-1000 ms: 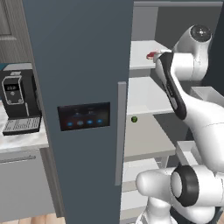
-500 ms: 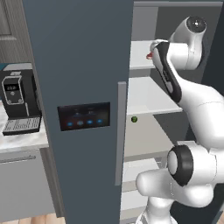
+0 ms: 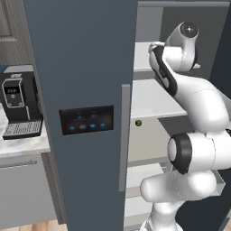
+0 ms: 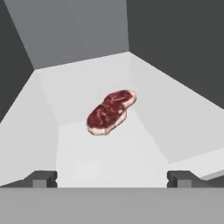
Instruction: Take the steak from the fridge and place it on the digital scale on the counter by the fridge. Wait a few seconds for a reading, then move it to the plate on the dining counter.
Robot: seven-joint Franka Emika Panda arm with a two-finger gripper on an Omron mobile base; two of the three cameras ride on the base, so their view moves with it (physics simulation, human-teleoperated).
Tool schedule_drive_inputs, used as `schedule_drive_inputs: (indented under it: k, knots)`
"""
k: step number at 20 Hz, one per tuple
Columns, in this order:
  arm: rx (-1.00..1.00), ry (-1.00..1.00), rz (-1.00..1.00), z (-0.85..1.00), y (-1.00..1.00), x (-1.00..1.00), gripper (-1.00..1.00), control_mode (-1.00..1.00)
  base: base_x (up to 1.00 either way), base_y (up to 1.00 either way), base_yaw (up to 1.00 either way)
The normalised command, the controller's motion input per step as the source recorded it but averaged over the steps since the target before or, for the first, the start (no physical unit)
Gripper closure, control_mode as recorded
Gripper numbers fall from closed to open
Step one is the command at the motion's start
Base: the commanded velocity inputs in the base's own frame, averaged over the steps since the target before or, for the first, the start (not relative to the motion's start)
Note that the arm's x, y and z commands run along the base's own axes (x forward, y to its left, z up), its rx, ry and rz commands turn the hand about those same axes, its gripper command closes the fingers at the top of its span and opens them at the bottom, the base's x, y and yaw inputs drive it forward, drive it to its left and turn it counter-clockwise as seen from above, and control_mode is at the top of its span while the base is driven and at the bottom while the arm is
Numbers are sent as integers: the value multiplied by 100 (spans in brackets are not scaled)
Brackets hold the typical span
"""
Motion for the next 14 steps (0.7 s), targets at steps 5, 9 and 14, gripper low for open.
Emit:
schedule_drive_inputs:
  k: [5,9,14]
  knots:
    - [0,17,0,0,0,66,-100,-100,0,0,0]
    - [0,18,0,-5,0,66,-100,-100,0,0,0]
    - [0,6,0,-21,0,53,-100,-100,0,0,0]
